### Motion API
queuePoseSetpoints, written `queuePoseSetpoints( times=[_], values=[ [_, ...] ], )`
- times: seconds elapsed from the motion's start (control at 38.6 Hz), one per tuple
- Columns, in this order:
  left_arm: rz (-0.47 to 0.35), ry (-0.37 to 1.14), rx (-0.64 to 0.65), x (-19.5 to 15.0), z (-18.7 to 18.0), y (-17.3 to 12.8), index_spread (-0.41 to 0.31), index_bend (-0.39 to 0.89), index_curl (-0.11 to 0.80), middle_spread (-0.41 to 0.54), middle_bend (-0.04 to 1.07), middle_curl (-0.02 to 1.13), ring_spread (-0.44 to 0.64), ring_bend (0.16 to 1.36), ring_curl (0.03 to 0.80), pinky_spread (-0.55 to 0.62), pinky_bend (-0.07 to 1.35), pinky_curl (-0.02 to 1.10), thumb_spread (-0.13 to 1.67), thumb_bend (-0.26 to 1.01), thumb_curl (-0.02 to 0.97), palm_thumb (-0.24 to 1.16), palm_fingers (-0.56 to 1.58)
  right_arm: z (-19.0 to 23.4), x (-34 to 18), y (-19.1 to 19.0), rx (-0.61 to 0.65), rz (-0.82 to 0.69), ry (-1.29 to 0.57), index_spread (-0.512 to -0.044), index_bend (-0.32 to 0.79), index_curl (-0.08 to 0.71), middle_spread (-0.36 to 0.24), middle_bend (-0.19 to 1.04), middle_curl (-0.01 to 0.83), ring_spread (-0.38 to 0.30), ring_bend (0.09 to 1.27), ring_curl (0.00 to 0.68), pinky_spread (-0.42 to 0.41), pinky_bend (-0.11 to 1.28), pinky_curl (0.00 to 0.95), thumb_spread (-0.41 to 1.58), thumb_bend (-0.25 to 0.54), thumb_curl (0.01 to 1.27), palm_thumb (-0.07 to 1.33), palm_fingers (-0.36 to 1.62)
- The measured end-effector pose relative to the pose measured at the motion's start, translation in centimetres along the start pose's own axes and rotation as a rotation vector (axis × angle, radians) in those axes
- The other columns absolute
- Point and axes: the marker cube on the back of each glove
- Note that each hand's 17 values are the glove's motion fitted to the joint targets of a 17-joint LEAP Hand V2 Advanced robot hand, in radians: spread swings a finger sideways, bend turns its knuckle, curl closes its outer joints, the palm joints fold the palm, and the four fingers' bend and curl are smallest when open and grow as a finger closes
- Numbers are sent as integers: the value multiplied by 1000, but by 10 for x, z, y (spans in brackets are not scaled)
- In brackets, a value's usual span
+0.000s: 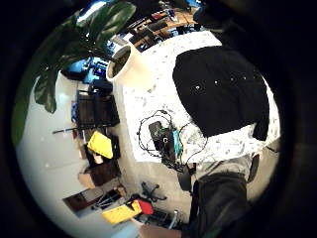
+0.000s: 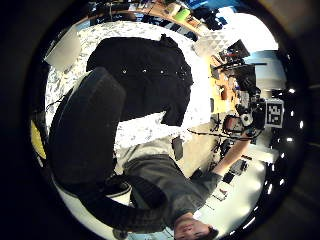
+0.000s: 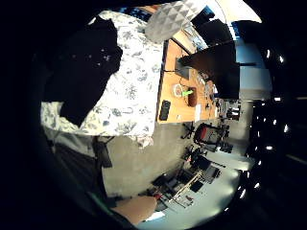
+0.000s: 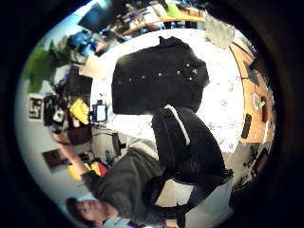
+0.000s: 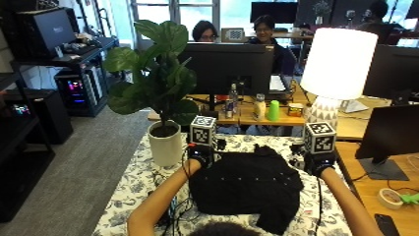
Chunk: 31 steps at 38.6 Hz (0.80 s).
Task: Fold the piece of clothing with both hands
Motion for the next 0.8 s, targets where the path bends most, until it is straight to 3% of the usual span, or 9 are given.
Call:
queuePoseSetpoints(
  times=[0.1,0.31,0.54,0.8],
  values=[
    [13,9,-8,2,5,1,2,197,103,90,143,70,161,465,135,233,353,120,677,102,13,146,379,5,4,-5,40,3,-8,-235,223,116,15,194,79,103,216,64,174,388,130,644,236,80,375,306],
    [5,-12,-5,-3,9,-1,3,190,185,123,147,121,233,513,197,321,374,188,1058,105,43,154,329,-8,0,8,30,6,-8,-307,196,196,26,197,149,149,202,106,238,379,191,977,217,116,401,291],
    [2,-16,-12,-8,16,-5,3,184,247,143,152,155,264,526,223,359,387,231,1246,86,70,144,295,-3,1,4,9,24,15,-334,174,243,31,191,201,169,202,137,263,363,228,1133,174,149,415,283],
    [34,-28,-59,-2,39,4,8,167,287,157,154,187,286,550,247,377,395,264,1313,49,93,116,253,11,6,3,-7,25,43,-338,167,272,32,186,239,177,201,167,271,362,260,1200,125,178,433,270]
  ],
)
